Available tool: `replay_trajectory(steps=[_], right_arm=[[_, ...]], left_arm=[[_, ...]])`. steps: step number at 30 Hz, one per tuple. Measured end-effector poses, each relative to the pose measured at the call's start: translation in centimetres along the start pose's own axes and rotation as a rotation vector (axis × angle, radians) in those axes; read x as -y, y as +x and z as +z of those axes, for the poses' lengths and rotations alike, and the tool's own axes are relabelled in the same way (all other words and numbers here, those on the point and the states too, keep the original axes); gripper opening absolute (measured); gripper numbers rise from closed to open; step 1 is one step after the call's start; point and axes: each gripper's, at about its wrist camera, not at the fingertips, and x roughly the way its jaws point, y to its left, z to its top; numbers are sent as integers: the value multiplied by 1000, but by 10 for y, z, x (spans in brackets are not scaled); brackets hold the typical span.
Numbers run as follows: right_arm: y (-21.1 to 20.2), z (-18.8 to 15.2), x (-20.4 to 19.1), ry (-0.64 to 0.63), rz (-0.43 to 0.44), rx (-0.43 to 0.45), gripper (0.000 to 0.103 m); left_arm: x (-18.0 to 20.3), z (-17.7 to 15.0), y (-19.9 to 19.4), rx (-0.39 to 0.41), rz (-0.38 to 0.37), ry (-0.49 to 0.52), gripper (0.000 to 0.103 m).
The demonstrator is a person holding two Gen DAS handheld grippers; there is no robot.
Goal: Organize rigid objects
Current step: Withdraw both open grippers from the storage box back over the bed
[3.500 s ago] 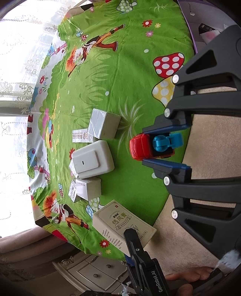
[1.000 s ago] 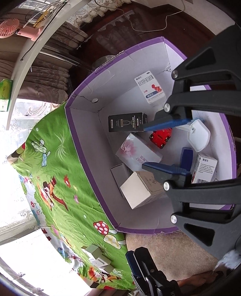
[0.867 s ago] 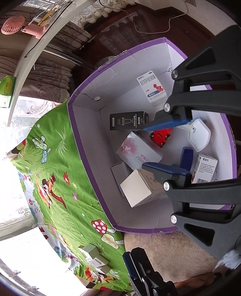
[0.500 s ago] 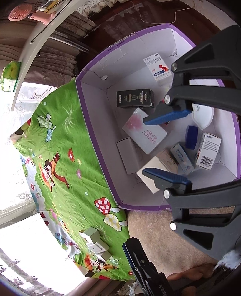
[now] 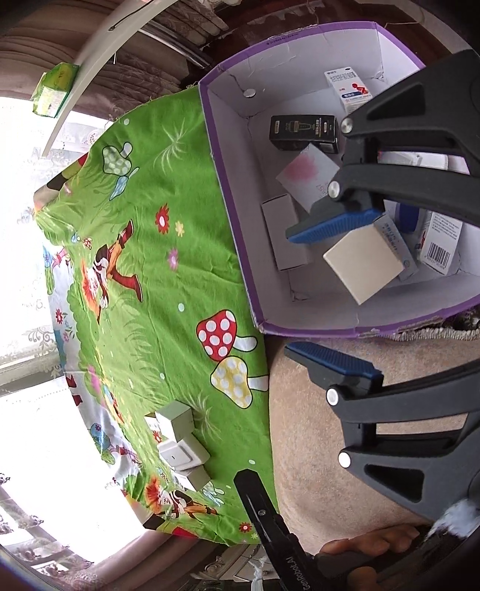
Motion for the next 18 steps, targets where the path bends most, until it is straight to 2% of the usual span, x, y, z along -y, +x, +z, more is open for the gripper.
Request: replay_trajectory(steps=[11,18], right_arm=[[33,22,-63,-48,14,33,66],[58,39,-103,-134,14,37,67]], left_arm=[[-77,21,-11,48,148,-103,60],[-111,46,-10,75,203,-146,60]])
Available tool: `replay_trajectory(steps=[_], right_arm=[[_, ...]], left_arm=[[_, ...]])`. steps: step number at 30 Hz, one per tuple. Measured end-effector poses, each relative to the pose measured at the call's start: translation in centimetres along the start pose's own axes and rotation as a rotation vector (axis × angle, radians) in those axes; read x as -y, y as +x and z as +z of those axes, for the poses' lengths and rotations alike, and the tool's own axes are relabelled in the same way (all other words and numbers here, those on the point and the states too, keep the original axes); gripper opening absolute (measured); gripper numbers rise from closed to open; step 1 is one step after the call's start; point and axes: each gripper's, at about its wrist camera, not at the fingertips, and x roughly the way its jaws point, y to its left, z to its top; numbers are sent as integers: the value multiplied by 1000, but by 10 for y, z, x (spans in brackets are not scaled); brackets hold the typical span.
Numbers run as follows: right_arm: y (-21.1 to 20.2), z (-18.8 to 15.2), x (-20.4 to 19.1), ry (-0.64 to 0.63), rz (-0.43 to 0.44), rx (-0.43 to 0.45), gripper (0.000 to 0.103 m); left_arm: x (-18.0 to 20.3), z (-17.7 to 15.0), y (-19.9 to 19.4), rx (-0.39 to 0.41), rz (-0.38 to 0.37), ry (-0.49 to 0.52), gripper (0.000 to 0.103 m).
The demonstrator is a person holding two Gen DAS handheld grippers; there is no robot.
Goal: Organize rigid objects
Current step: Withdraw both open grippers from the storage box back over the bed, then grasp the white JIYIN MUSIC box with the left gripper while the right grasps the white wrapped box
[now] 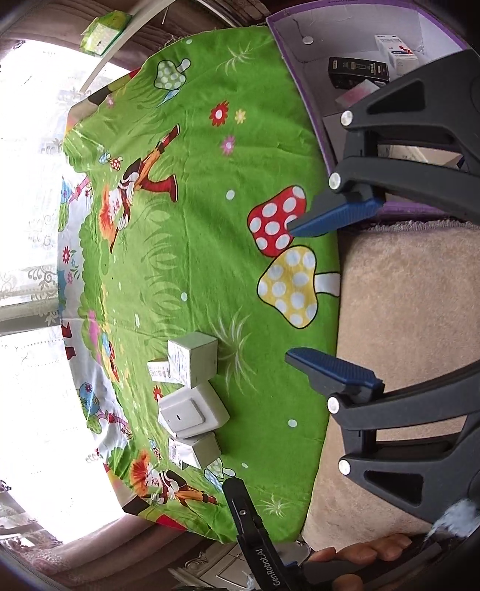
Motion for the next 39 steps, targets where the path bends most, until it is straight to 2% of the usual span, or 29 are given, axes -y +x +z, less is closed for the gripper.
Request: replay_trajectory(steps=[13,17,24,32,33,35,39], right_arm=[[38,37,-35,-47,27,-1,67],[48,48,-46,-56,33,12,71],[68,64,-58,-63,18,11,71],[88,73,-61,-59,-7,-8,72],[91,74,-61,-56,-11,-11,72],[95,75,-61,-54,-23,-17,72],[103,75,-60,-49,-34,-29,71]], left_arm=[[-11,30,36,-9,31,-55,60],[-13,38,46,-9,48,-72,60],[-14,44,61,-18,91,-79,60],[-19,45,72,-30,98,-74,60],[-19,46,72,-30,100,-68,59],[-21,46,74,-34,97,-71,50],[-24,44,73,-31,87,-78,49]])
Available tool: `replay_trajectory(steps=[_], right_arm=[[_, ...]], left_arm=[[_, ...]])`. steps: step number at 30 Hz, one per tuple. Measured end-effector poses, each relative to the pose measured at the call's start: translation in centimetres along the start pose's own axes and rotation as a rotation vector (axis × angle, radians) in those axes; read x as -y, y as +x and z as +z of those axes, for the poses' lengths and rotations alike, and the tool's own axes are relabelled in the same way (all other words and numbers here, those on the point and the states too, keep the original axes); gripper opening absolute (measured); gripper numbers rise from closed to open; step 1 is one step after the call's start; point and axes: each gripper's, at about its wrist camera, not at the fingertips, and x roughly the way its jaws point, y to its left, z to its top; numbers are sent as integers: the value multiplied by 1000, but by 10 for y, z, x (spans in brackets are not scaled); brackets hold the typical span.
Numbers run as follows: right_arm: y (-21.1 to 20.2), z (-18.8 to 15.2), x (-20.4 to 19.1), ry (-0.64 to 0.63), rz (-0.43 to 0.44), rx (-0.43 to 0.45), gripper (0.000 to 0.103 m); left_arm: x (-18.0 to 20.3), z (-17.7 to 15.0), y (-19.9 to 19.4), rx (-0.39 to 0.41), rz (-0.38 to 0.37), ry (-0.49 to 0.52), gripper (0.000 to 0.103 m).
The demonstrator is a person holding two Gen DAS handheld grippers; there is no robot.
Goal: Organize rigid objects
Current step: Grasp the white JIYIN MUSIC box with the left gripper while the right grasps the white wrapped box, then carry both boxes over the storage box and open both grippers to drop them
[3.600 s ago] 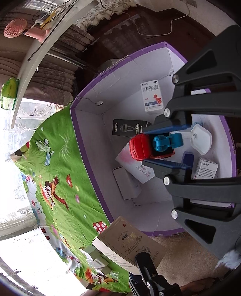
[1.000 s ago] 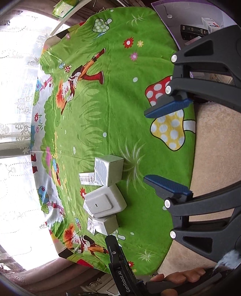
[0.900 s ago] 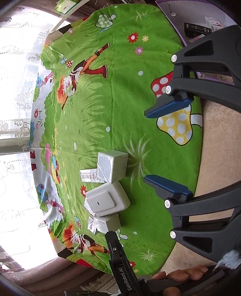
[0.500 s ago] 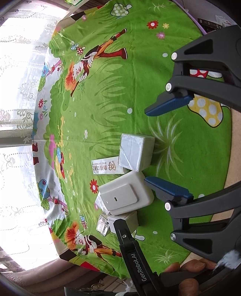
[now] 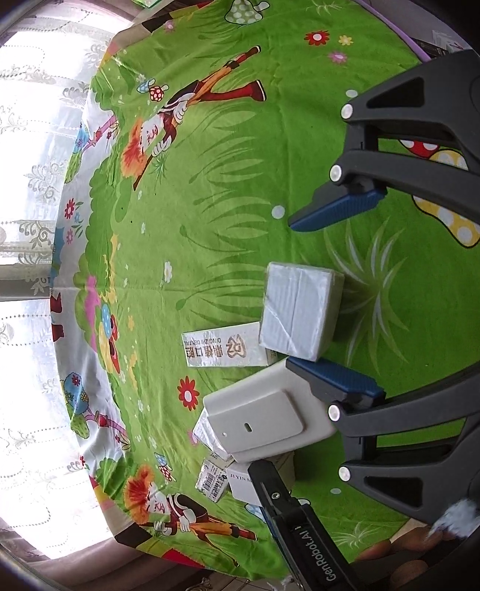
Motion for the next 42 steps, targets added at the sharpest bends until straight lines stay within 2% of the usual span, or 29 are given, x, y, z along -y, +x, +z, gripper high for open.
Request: replay_trajectory(steps=[1,2,3,10,18,42], right_arm=[[2,-1,0,2,1,-7,68],[4,-1,1,2,8,-18,56],[5,-2,1,3,10,-23,49],[-2,-10,0,-9,8,-9,49],[-17,-23,-1,-21,24,-15,49],[-78,-67,5,-42,44,29,49]], left_arm=[[-1,-1,-1,2,-1,-1,49],[-2,-2,-3,4,-1,-5,49],[-4,-4,-5,5,-3,-12,48],[-18,-17,-21,10,-23,-74,46],[-33,-40,-36,-20,-59,-152,43],[11,-86,-78,2,-116,-23,43]])
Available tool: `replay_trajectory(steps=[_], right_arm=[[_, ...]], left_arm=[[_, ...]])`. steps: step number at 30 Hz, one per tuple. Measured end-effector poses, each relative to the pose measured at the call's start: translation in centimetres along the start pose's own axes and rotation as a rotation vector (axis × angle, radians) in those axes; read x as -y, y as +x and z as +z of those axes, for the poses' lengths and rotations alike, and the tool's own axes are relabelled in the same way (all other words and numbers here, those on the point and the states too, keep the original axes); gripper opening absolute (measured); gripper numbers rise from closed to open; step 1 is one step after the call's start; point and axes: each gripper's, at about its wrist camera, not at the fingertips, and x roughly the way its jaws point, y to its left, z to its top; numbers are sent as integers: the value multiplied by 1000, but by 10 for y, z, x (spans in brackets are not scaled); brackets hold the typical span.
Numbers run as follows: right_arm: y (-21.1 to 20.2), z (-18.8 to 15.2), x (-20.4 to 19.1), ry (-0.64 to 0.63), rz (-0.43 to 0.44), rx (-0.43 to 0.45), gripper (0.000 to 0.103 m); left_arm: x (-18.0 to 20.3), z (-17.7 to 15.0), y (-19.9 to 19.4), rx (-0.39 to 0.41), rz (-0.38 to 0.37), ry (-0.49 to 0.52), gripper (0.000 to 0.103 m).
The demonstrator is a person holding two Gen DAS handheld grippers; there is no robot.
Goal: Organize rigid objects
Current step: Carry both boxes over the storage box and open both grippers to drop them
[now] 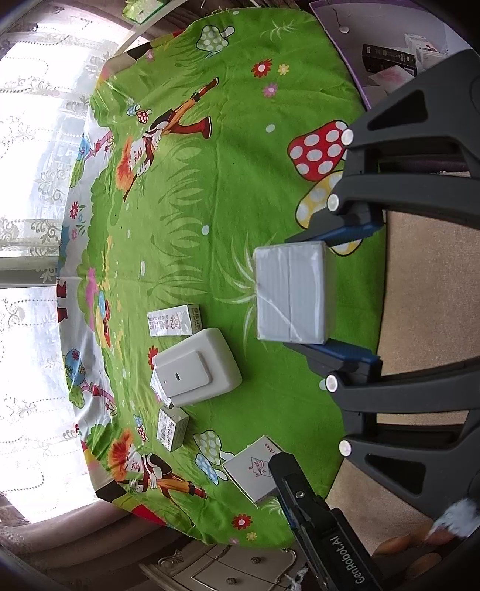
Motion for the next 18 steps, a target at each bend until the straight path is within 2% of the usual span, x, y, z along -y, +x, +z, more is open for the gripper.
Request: replay_trajectory(steps=[10,18], right_arm=[[-24,-16,12,17,9,14,49],[-45,-29,37,61,9,28,49]], left_arm=[[34,-15,-5,-15,-38,82,43],[72,-27,-3,-41,-80,177,43]])
